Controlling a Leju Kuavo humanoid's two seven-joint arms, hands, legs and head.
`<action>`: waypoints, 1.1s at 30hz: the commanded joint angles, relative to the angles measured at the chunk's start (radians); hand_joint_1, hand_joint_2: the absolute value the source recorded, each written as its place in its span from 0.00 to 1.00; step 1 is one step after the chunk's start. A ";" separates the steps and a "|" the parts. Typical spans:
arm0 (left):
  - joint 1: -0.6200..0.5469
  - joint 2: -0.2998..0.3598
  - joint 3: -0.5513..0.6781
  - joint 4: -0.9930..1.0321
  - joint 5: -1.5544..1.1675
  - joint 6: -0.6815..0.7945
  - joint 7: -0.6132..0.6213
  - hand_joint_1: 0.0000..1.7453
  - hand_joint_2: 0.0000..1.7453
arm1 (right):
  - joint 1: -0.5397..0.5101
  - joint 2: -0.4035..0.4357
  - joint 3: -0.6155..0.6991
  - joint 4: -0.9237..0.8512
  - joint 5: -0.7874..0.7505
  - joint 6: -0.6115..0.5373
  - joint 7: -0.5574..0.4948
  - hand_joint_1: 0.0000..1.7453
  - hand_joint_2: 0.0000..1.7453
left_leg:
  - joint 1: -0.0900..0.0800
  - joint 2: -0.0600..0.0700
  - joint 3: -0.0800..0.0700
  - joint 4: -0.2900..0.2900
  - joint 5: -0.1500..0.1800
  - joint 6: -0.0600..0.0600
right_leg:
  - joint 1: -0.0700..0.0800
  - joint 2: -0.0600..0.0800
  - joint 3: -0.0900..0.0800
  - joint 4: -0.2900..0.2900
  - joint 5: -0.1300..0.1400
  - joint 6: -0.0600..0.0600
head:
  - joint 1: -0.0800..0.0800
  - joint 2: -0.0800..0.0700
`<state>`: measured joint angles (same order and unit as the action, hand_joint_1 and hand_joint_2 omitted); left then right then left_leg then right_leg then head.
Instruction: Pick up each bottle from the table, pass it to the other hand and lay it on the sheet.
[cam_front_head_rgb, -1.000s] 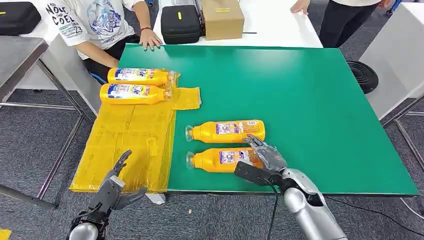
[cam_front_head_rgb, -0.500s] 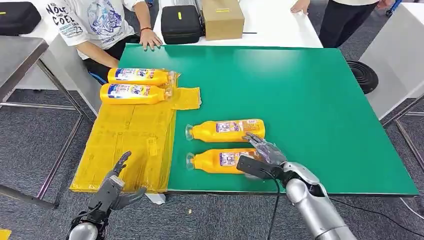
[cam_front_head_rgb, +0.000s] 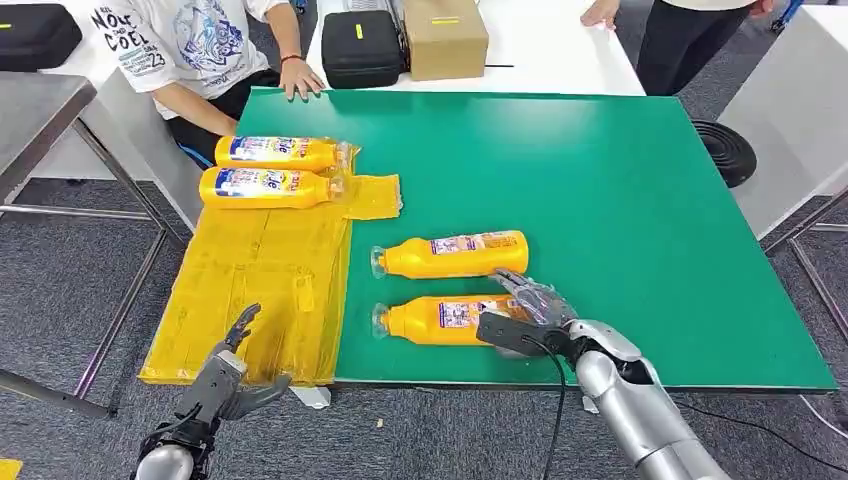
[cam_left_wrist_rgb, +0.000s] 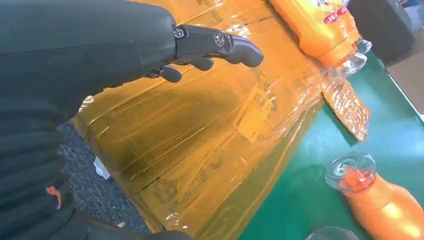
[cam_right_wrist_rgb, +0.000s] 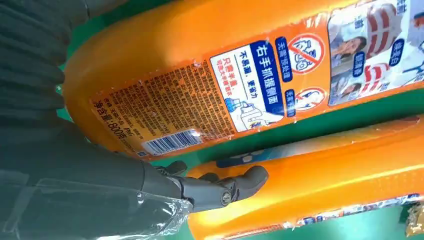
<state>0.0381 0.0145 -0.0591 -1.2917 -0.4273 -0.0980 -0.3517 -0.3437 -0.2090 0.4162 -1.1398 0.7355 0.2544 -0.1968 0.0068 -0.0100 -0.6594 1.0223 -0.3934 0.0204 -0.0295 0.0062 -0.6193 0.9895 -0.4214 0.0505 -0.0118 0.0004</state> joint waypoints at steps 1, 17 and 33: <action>-0.049 0.011 -0.025 0.074 0.007 -0.005 0.004 0.00 1.00 | -0.115 0.011 0.086 0.158 -0.001 0.016 0.001 0.05 1.00 | 0.001 0.002 0.003 -0.001 -0.001 -0.001 | 0.001 0.001 0.003 -0.001 0.000 -0.002 | 0.000 0.000; -0.075 0.019 -0.038 0.106 0.011 -0.026 -0.004 0.00 1.00 | -0.046 -0.026 0.096 0.092 -0.022 0.002 0.020 0.96 1.00 | 0.001 -0.002 0.004 -0.001 0.000 0.000 | 0.001 -0.003 0.005 -0.002 -0.001 -0.002 | 0.000 0.000; -0.058 -0.007 0.000 0.107 0.104 -0.063 -0.057 0.00 1.00 | 0.026 0.092 -0.008 -0.068 -0.132 -0.119 -0.154 1.00 1.00 | 0.000 0.001 0.005 -0.001 -0.001 -0.001 | 0.001 0.000 0.004 -0.001 -0.001 -0.003 | 0.000 0.000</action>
<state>-0.0017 0.0198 -0.0702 -1.2490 -0.3940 -0.1263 -0.3697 -0.3588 -0.2044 0.4711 -1.1151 0.6435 0.2018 -0.2400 0.0068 -0.0102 -0.6589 1.0223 -0.3932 0.0205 -0.0294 0.0061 -0.6188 0.9895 -0.4213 0.0506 -0.0118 0.0004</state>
